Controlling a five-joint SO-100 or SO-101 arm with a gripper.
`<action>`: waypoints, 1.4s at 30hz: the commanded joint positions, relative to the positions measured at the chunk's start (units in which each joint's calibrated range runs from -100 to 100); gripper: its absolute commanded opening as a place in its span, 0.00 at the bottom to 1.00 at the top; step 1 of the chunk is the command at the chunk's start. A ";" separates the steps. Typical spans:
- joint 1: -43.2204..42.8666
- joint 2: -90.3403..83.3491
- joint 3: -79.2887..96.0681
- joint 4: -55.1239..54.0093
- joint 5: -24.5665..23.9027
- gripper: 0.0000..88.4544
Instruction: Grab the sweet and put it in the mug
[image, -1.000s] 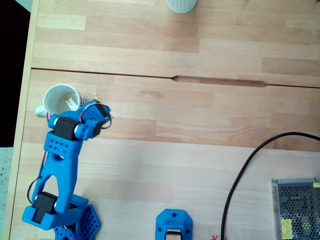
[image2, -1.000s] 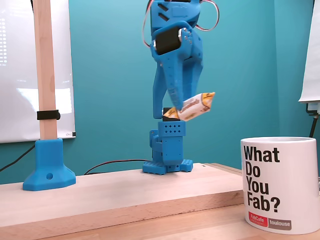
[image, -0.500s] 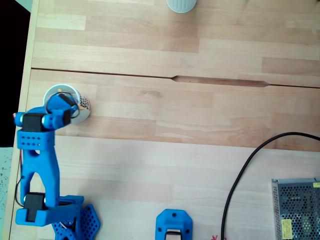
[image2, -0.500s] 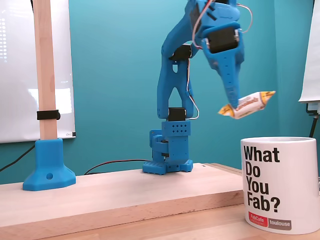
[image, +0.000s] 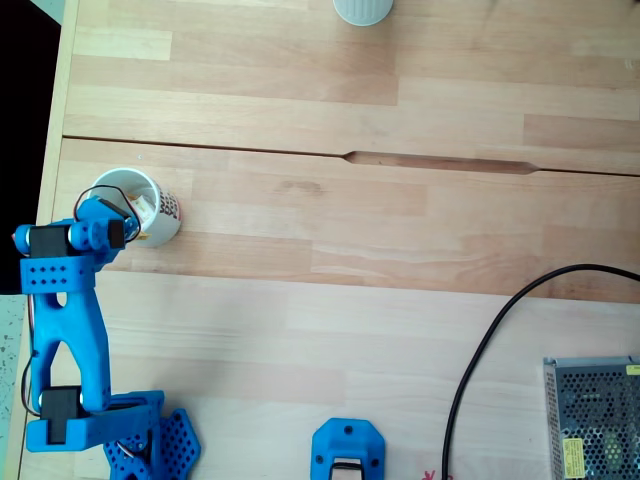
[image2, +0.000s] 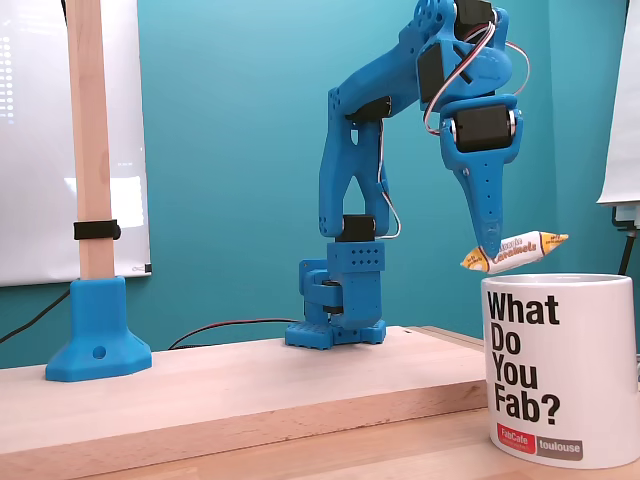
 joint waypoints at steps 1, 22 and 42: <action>0.09 -3.06 -0.37 -0.39 0.15 0.04; 0.16 -2.80 -7.95 -0.71 0.29 0.04; 0.31 -2.28 -8.31 -0.71 0.34 0.04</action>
